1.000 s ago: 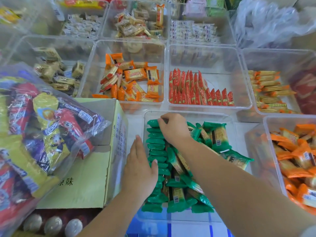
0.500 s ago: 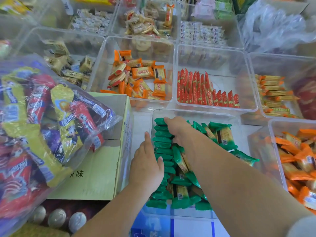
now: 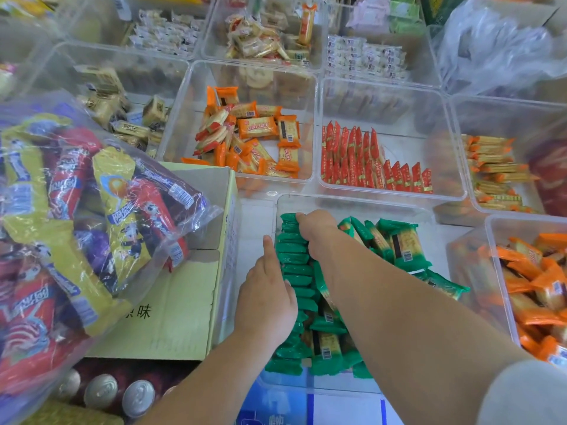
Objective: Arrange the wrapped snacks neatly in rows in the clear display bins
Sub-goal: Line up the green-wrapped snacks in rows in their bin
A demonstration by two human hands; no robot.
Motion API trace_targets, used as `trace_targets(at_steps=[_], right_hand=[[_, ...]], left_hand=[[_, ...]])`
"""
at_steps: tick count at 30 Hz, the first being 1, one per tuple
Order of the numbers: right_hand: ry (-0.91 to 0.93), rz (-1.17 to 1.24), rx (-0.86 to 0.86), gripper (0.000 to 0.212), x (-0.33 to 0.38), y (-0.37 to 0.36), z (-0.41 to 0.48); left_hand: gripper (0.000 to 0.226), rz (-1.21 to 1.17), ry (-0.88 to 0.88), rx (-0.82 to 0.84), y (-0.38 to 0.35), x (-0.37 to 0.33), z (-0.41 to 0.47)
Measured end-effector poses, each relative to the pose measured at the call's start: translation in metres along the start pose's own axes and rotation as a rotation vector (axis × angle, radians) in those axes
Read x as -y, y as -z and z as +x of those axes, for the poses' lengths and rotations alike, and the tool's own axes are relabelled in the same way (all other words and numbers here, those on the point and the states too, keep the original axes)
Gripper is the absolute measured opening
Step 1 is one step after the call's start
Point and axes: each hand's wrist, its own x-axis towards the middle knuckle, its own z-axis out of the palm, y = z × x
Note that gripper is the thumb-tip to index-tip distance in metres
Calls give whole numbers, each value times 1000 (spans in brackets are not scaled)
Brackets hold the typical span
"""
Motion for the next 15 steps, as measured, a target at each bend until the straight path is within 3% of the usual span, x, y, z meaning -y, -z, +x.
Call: trace_targets(at_steps=[7,12,15], right_hand=[[-3,8,45,41,3,-3,-4],[-33,284,101,51,10,1,-34],[169,249,70,65,-8,15,-83]], left_hand=[[82,17,10,17,2,-1,1],[75,-81,21,17,6,1,-1],[71,-260,59,45,8,1,-6]])
